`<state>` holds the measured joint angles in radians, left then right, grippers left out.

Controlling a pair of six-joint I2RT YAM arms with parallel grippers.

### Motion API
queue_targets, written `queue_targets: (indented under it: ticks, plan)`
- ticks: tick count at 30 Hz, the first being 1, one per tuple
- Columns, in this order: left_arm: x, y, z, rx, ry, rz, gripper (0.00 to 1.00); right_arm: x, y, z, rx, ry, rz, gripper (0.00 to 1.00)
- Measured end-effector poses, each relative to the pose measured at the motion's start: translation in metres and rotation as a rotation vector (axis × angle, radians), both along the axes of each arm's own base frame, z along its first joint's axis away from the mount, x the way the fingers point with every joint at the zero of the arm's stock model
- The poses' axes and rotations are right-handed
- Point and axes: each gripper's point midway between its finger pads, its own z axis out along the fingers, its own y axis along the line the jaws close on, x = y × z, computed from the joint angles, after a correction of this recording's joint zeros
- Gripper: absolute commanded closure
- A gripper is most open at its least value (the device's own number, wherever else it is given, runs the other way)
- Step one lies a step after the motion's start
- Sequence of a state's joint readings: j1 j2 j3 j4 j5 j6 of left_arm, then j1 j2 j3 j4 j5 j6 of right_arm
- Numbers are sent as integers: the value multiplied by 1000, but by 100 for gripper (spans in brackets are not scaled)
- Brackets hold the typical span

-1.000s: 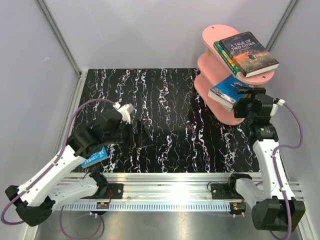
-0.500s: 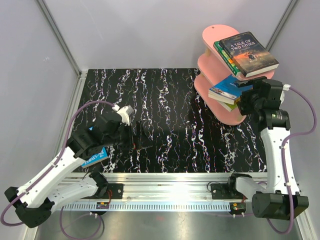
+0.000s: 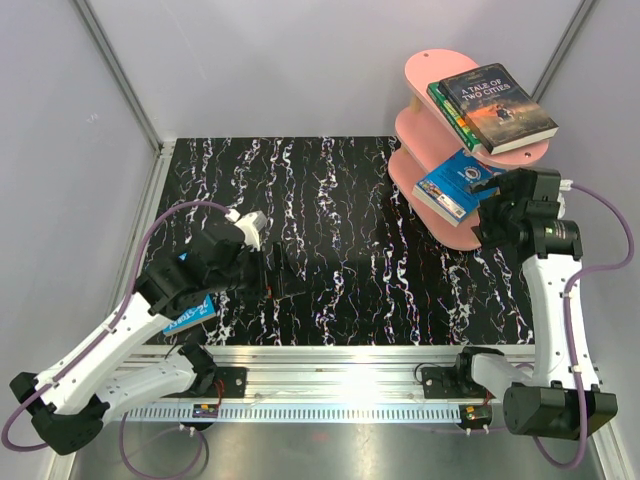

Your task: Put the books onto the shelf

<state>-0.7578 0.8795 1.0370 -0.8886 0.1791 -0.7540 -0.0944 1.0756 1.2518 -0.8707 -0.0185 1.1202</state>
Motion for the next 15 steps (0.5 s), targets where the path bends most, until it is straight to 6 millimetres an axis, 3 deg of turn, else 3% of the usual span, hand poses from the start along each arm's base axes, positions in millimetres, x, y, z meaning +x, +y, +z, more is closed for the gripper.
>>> queue_targets:
  ticks: [6, 7, 8, 10, 11, 13, 15]
  plan:
    - [0, 0, 0, -2, 4, 5, 1, -12, 10, 31, -13, -124, 66, 0]
    - [0, 0, 0, -2, 4, 6, 1, -16, 12, 39, -16, -154, 80, 5]
    - [1, 0, 0, -2, 3, 8, 1, -20, 16, 46, -13, -181, 101, 22]
    - [2, 1, -1, 5, 1, 14, 1, -26, 24, 57, -6, -226, 151, 47]
    - [2, 2, -1, 10, 0, 20, 1, -28, 30, 62, 4, -250, 182, 77]
    - [3, 5, -2, 25, 1, 30, 1, -30, 42, 66, 26, -286, 225, 95]
    - [5, 7, -2, 41, 5, 41, 1, -36, 60, 60, 40, -281, 285, 100]
